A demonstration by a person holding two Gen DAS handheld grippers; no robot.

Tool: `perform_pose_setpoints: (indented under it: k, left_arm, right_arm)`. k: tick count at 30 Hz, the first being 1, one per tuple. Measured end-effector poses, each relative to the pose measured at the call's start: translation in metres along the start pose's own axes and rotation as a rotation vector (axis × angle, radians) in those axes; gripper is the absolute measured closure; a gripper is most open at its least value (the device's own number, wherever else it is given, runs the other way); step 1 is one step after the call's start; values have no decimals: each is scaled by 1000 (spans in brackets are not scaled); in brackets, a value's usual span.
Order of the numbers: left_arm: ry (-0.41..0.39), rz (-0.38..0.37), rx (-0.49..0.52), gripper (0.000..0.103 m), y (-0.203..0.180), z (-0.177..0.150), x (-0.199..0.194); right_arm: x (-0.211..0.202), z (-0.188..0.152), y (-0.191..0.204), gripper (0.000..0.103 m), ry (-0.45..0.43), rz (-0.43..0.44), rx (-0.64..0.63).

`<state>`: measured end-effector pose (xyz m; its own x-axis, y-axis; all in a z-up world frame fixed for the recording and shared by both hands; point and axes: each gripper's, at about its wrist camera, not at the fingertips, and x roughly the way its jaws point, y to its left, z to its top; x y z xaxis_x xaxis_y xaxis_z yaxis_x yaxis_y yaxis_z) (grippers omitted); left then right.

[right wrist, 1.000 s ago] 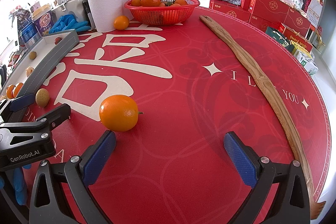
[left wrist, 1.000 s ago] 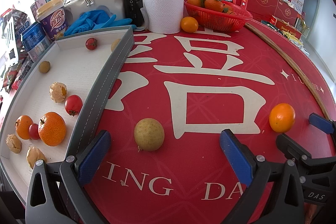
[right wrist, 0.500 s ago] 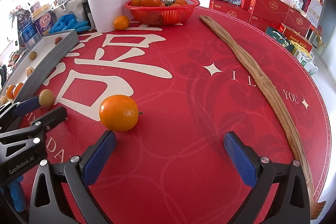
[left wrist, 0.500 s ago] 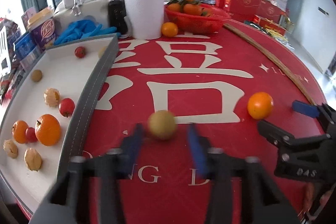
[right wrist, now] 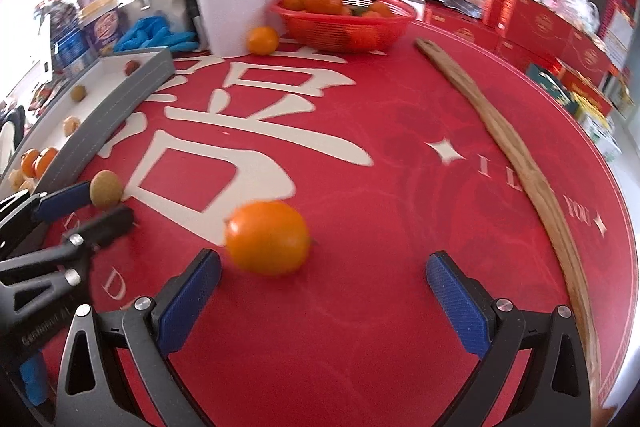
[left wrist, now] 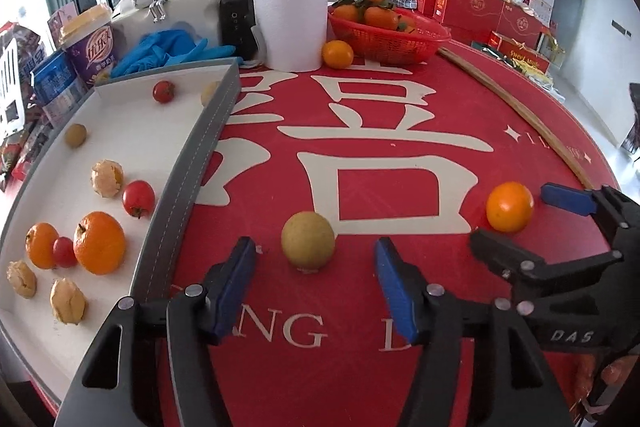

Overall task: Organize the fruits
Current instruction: 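Close the right gripper on the orange while the left grasps the kiwi, then carry the orange and kiwi over the white tray with both grippers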

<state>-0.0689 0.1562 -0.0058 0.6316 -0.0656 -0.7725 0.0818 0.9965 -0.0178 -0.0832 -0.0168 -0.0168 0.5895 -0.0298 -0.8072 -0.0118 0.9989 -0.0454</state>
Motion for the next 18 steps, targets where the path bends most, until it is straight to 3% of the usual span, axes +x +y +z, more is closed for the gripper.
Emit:
perform_pose_setpoints:
  k: [2, 4, 5, 6, 8, 9, 18]
  left_arm:
    - [0, 6, -12, 38, 4, 3, 2]
    - [-3, 14, -9, 47, 5, 3, 2]
    - [-8, 10, -4, 68, 5, 3, 2]
    - [-12, 9, 7, 75, 4, 3, 1]
    - [-10, 3, 15, 75, 3, 2, 0]
    - [-8, -3, 11, 75, 4, 1, -1]
    - [-99, -23, -11, 75, 18, 10, -46]
  right_arm:
    - [3, 4, 4, 0, 0, 14, -20]
    - [5, 7, 7, 2, -3, 12, -30]
    - [4, 8, 7, 11, -7, 20, -28]
    - [3, 8, 9, 17, -19, 15, -27]
    - [-1, 8, 10, 56, -36, 16, -30]
    - [-4, 8, 11, 66, -42, 25, -33]
    - [-17, 14, 4, 66, -23, 120, 32]
